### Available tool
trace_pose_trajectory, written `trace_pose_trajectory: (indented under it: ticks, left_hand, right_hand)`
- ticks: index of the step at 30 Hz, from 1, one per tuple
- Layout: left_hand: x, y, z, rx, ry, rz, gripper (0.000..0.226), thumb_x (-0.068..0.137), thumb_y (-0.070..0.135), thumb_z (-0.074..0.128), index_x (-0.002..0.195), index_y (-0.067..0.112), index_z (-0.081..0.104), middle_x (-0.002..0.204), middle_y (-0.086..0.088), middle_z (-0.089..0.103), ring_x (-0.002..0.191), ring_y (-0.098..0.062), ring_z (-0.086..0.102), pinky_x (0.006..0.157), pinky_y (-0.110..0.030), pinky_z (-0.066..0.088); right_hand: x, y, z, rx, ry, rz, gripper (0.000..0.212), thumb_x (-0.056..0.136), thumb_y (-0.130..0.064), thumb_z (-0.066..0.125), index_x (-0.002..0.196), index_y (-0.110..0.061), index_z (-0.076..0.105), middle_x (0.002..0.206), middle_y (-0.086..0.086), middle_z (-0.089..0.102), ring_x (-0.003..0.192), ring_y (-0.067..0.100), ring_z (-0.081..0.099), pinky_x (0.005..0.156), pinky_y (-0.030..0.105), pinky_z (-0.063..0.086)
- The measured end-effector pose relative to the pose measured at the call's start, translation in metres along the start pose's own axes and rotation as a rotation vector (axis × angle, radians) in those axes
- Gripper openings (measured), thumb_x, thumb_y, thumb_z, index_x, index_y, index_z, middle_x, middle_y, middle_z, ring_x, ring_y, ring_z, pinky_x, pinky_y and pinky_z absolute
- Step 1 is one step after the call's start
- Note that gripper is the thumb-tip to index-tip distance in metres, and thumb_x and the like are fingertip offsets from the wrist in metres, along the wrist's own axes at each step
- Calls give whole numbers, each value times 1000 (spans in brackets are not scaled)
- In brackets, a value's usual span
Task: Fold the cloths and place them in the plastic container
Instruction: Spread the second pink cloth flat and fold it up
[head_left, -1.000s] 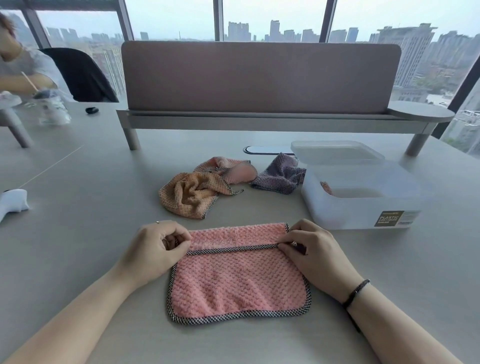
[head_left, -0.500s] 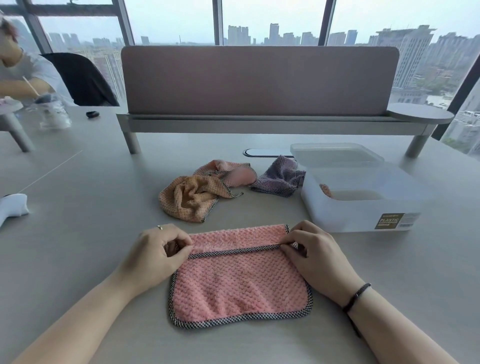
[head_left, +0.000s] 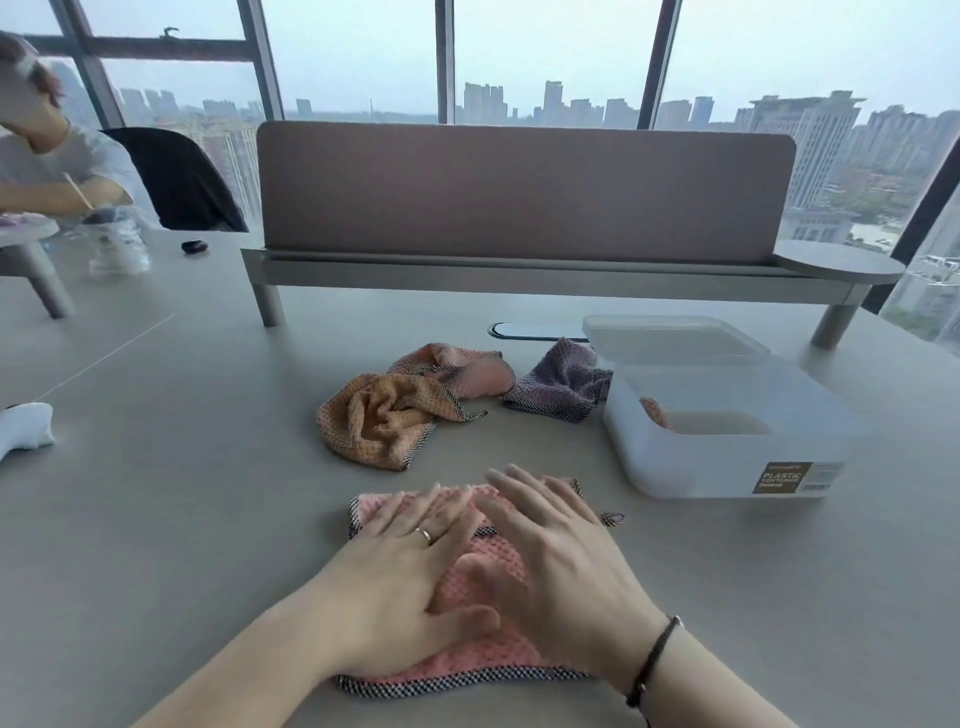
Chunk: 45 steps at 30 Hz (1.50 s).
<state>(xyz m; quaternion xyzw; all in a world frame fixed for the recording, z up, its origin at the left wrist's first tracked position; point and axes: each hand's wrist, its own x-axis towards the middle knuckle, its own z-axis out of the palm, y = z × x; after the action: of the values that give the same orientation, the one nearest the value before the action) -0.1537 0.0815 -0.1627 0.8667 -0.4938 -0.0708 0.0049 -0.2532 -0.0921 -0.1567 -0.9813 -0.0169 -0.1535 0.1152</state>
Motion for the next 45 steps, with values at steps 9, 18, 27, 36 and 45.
trace_pose_trajectory:
  ticks: [9, 18, 27, 36, 45]
  left_hand:
    - [15, -9, 0, 55, -63, -12, 97, 75, 95, 16, 150, 47, -22, 158, 19, -31, 146, -17, -34, 123, -43, -13]
    - [31, 0, -1, 19, -43, -108, 93, 69, 98, 4, 146, 55, -22, 160, 12, -27, 148, -26, -29, 122, -52, -11]
    - [27, -10, 0, 4, -34, -48, 91, 71, 97, 8, 145, 56, -23, 161, 15, -27, 147, -20, -31, 123, -48, -10]
    - [3, -9, -4, -236, 158, 143, 80, 79, 89, 32, 150, 55, 17, 165, 18, -6, 149, -1, -21, 123, -32, -8]
    - [-20, -2, -3, -374, 286, 318, 21, 83, 53, 70, 98, 38, 70, 95, 20, 54, 83, 2, 58, 74, -27, 52]
  right_hand:
    - [1, 19, 7, -106, -319, 164, 96, 85, -85, 11, 158, -24, -5, 165, -5, -13, 150, 9, -17, 123, 35, -8]
    - [-8, 52, -5, -111, -306, 391, 104, 78, -89, 9, 157, -24, -7, 165, -5, -14, 150, 10, -15, 123, 36, -7]
    - [-15, 52, -4, -89, -240, 385, 103, 78, -89, 10, 158, -25, -2, 166, -6, -9, 151, 9, -12, 123, 35, -6]
    - [-45, 43, -18, 241, 126, 35, 38, 81, -60, 68, 114, -41, 67, 129, -24, 56, 128, 0, 46, 108, 31, 38]
    - [-49, 19, -10, 183, -43, -109, 18, 84, -51, 64, 89, -34, 65, 83, -16, 52, 81, 4, 49, 72, 20, 37]
